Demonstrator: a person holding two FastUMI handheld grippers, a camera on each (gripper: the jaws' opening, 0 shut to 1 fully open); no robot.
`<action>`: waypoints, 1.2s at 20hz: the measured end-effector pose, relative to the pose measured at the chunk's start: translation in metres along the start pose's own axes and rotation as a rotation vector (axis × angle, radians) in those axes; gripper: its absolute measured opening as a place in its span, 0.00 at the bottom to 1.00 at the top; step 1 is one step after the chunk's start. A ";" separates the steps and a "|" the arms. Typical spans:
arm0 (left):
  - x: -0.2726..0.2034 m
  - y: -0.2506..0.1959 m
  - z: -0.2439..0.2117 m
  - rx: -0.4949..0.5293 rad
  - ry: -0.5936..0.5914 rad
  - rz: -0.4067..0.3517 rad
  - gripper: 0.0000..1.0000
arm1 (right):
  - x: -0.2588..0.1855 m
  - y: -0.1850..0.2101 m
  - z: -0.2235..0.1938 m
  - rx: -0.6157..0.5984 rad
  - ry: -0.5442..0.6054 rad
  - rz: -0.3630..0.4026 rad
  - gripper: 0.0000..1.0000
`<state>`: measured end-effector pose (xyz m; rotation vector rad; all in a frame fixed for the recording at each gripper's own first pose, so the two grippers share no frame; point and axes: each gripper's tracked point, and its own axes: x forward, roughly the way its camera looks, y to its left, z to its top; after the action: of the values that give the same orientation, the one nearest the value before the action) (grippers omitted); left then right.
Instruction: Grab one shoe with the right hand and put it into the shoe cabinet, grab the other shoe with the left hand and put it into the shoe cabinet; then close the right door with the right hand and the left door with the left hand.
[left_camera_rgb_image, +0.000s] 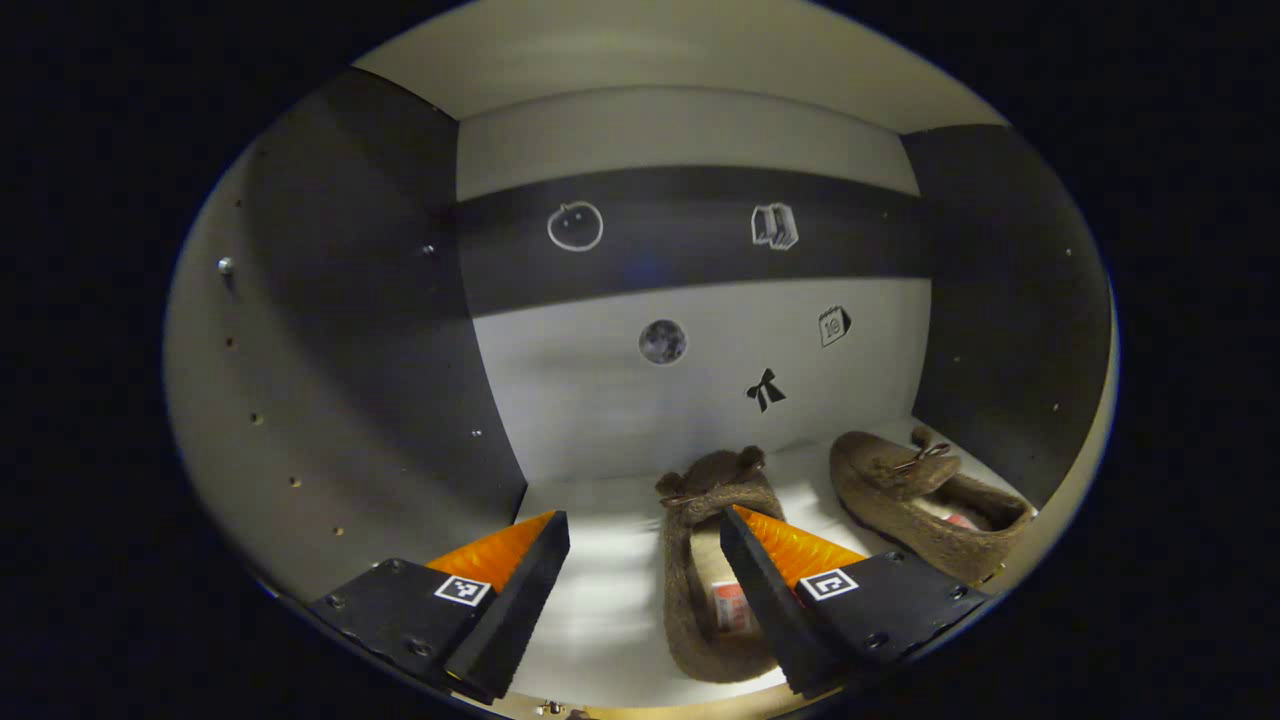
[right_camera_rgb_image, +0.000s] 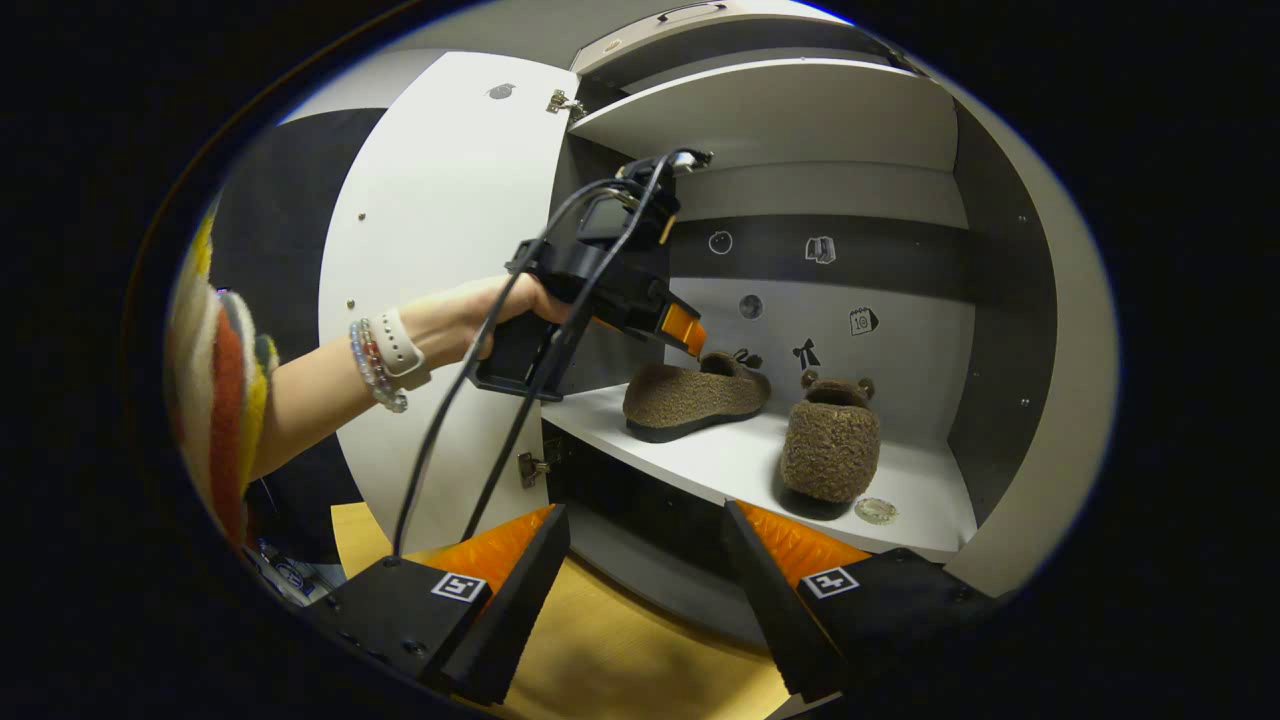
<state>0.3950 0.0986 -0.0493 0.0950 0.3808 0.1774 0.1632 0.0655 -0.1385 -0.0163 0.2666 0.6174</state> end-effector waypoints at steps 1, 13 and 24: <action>-0.014 -0.003 0.005 -0.010 -0.025 -0.017 0.96 | -0.004 0.004 0.004 -0.004 -0.009 -0.006 0.99; -0.283 -0.073 0.014 -0.023 -0.257 -0.329 0.97 | -0.151 0.053 0.113 0.002 -0.278 -0.280 0.98; -0.418 -0.058 -0.039 -0.083 -0.250 -0.467 0.96 | -0.330 -0.068 0.108 -0.028 -0.264 -0.784 0.94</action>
<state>0.0080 -0.0350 0.0581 -0.0547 0.1381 -0.2786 -0.0294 -0.1677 0.0447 -0.0627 -0.0173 -0.1589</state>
